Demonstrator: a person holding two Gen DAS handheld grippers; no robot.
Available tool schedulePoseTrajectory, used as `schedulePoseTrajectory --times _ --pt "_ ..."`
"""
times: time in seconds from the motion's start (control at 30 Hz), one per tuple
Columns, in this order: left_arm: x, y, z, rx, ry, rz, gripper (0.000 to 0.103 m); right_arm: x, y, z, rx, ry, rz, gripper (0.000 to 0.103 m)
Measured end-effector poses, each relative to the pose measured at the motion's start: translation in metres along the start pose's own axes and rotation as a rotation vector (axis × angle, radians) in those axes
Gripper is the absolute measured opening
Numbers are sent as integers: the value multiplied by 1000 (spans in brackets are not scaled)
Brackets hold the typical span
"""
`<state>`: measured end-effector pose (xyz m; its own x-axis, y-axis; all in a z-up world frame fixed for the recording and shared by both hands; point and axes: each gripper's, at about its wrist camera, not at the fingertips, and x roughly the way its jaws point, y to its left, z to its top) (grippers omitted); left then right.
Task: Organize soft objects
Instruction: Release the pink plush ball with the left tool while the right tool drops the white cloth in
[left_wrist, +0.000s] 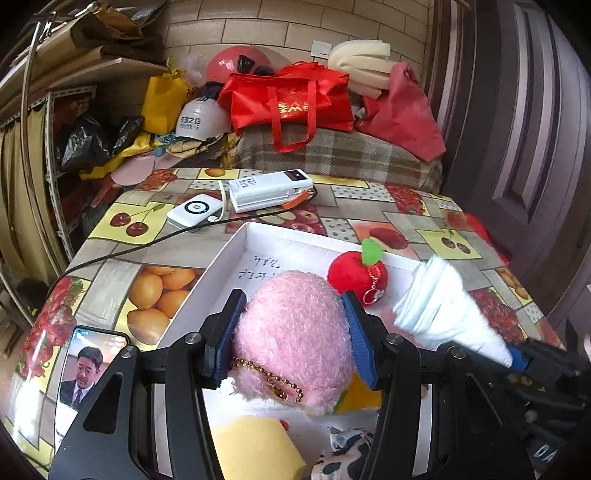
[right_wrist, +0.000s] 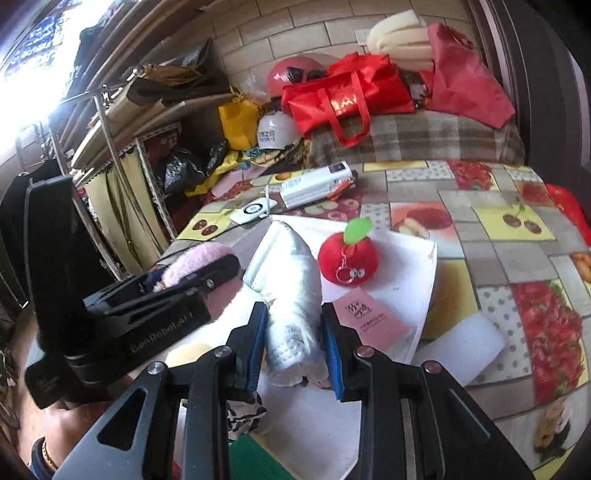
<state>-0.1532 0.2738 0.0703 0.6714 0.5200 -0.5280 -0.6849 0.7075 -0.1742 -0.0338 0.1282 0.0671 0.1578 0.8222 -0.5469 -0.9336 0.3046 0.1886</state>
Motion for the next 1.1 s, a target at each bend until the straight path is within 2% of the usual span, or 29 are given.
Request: schedulePoseTrajectory --times 0.1,0.17,0.2,0.23,0.3,0.43,0.57,0.97,1.1 --pt "1 3 -2 -20 -7 15 53 8 4 -5 -24 33 16 32" --pt "2 6 -2 -40 -10 24 60 10 11 -10 -61 39 16 65" --pt "1 9 -2 -54 -10 22 68 9 13 -13 -78 32 7 93" --pt "1 11 -2 -67 -11 20 83 7 16 -16 -100 14 -8 103" --pt "0 14 -2 -83 -15 18 103 3 20 -19 -130 -4 -15 103" --pt "-10 13 0 -75 -69 70 103 -13 25 -22 -168 -58 -50 103" --pt "-23 11 5 -78 -105 55 103 -25 20 -19 -135 -99 -62 103" --pt "-50 -7 9 -62 -152 7 103 -42 4 -18 -58 -123 -65 103" --pt "-58 -19 5 -35 -169 21 103 -49 4 -19 -59 -143 -71 103"
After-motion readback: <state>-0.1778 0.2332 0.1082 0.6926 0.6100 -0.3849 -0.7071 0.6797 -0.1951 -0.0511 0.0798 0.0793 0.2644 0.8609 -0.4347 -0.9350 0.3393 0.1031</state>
